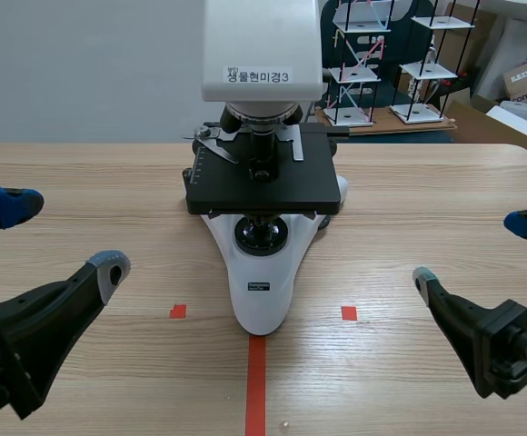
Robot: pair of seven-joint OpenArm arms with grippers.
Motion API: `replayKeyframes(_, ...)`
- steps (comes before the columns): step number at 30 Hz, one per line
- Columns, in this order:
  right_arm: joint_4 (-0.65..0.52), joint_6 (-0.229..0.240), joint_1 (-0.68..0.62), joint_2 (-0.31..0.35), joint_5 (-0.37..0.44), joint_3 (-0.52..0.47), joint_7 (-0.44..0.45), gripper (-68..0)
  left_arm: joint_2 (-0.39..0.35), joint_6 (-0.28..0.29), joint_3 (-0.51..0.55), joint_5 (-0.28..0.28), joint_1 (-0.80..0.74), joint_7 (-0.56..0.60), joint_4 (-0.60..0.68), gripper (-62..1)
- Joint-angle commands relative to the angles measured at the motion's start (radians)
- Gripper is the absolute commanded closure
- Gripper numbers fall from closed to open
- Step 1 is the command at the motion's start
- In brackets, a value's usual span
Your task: Point at the diaphragm
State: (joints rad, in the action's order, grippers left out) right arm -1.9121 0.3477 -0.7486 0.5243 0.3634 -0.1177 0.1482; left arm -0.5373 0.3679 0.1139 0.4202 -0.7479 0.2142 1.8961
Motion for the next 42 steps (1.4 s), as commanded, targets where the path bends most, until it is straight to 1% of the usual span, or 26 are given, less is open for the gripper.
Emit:
replayKeyframes(1, -0.016, -0.003, 0.0, 0.013, 0.007, -0.002, 0.011, -67.9, 0.005, 0.001, 0.008, 0.006, 0.003, 0.014, 0.019, -62.3)
replayKeyframes(29, -0.016, -0.003, 0.0, 0.013, 0.007, -0.002, 0.011, -67.9, 0.005, 0.001, 0.008, 0.005, 0.003, 0.014, 0.011, -62.3)
replayKeyframes(30, -0.016, -0.003, 0.0, 0.013, 0.007, -0.002, 0.011, -67.9, 0.005, 0.001, 0.005, 0.004, 0.004, 0.018, 0.007, -57.6)
replayKeyframes(33, -0.016, -0.003, 0.0, 0.013, 0.007, -0.002, 0.011, -67.9, 0.005, 0.001, -0.022, -0.005, 0.03, 0.023, -0.023, -38.5)
replayKeyframes(34, -0.016, -0.003, 0.0, 0.013, 0.007, -0.002, 0.011, -67.9, 0.005, 0.001, -0.036, -0.006, 0.042, 0.024, -0.04, -33.3)
replayKeyframes(36, -0.016, -0.003, 0.0, 0.013, 0.007, -0.002, 0.011, -67.9, 0.005, 0.001, -0.065, -0.006, 0.07, 0.033, -0.08, -26.1)
replayKeyframes(38, -0.016, -0.003, 0.0, 0.013, 0.007, -0.002, 0.011, -67.9, 0.005, 0.001, -0.097, -0.006, 0.097, 0.063, -0.129, -20.2)
replayKeyframes(40, -0.016, -0.003, 0.0, 0.013, 0.007, -0.002, 0.011, -67.9, 0.005, 0.001, -0.128, -0.026, 0.121, 0.121, -0.186, -12.5)
replayKeyframes(42, -0.016, -0.003, 0.0, 0.013, 0.007, -0.002, 0.011, -67.9, 0.005, 0.001, -0.159, -0.055, 0.152, 0.21, -0.257, -5.7)
